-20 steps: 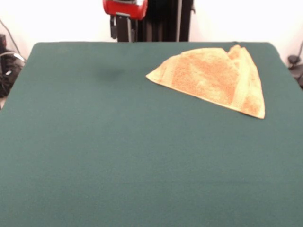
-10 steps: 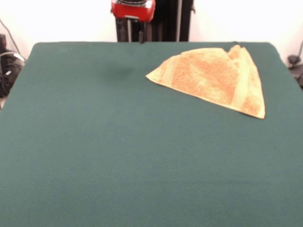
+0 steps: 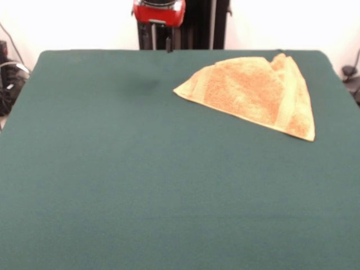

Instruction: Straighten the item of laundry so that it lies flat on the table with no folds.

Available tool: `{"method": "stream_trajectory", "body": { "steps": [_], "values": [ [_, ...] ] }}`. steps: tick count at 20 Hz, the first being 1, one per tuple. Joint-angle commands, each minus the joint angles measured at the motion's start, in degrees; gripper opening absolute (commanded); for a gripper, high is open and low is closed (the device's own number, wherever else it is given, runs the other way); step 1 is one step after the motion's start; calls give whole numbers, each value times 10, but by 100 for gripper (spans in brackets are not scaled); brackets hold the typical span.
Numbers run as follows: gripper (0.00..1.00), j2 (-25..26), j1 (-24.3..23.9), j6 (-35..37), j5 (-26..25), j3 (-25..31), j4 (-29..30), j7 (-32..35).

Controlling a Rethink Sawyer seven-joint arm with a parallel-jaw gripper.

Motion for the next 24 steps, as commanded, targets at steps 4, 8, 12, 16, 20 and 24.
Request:
{"method": "stream_trajectory", "body": {
  "steps": [4,8,12,16,20,24],
  "values": [
    [100,33,39,-9,-2,26,-19,27],
    [100,35,45,-4,6,28,-24,30],
    [100,44,54,-5,6,28,-32,30],
    [100,54,63,-2,0,25,-45,26],
    [100,64,65,-6,7,28,-50,28],
    [100,73,74,-4,4,27,-62,26]
  ]
}}
